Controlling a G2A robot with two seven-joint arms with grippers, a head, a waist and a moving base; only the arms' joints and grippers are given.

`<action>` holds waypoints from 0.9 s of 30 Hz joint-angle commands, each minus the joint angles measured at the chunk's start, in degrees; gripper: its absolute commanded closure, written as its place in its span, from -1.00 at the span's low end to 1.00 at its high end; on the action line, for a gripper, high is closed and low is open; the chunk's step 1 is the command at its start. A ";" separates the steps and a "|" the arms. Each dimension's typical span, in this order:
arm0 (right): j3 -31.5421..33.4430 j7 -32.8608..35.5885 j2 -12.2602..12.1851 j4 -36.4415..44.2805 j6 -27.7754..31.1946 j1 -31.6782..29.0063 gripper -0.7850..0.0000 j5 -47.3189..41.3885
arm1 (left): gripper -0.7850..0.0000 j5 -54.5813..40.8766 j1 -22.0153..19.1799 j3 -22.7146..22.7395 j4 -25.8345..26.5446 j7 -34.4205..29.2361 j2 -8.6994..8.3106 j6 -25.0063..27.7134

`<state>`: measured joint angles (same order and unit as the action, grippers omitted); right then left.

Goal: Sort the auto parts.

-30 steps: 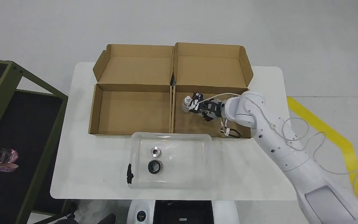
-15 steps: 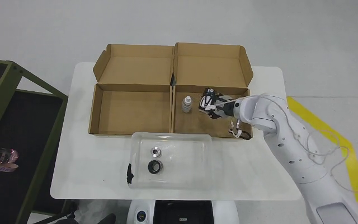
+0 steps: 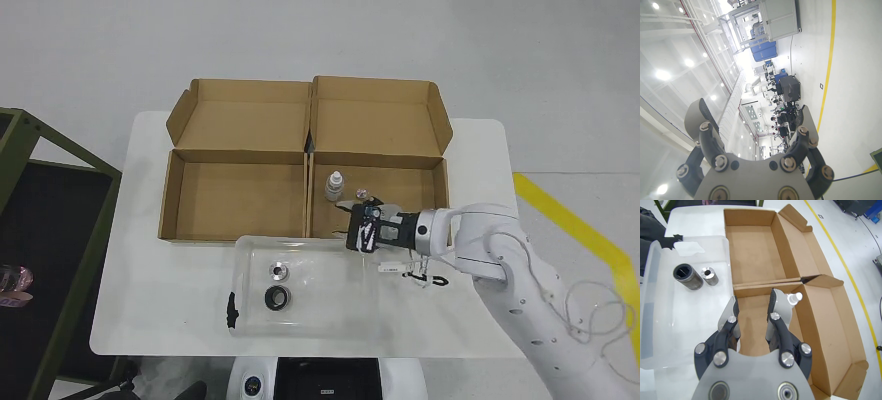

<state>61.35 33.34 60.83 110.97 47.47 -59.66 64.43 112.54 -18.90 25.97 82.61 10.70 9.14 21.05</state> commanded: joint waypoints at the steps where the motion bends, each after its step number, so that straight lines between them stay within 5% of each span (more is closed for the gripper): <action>1: -1.52 -1.42 0.19 1.27 0.00 -0.12 0.22 1.14 | -1.00 0.00 0.00 0.00 0.00 0.00 0.00 0.00; 27: -22.39 -4.68 5.49 -5.00 -3.67 7.84 0.21 9.15 | -1.00 0.00 0.00 0.00 0.00 0.00 0.00 0.00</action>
<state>39.40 28.55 66.08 106.50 43.92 -52.31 73.61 112.54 -18.90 25.97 82.61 10.70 9.14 21.05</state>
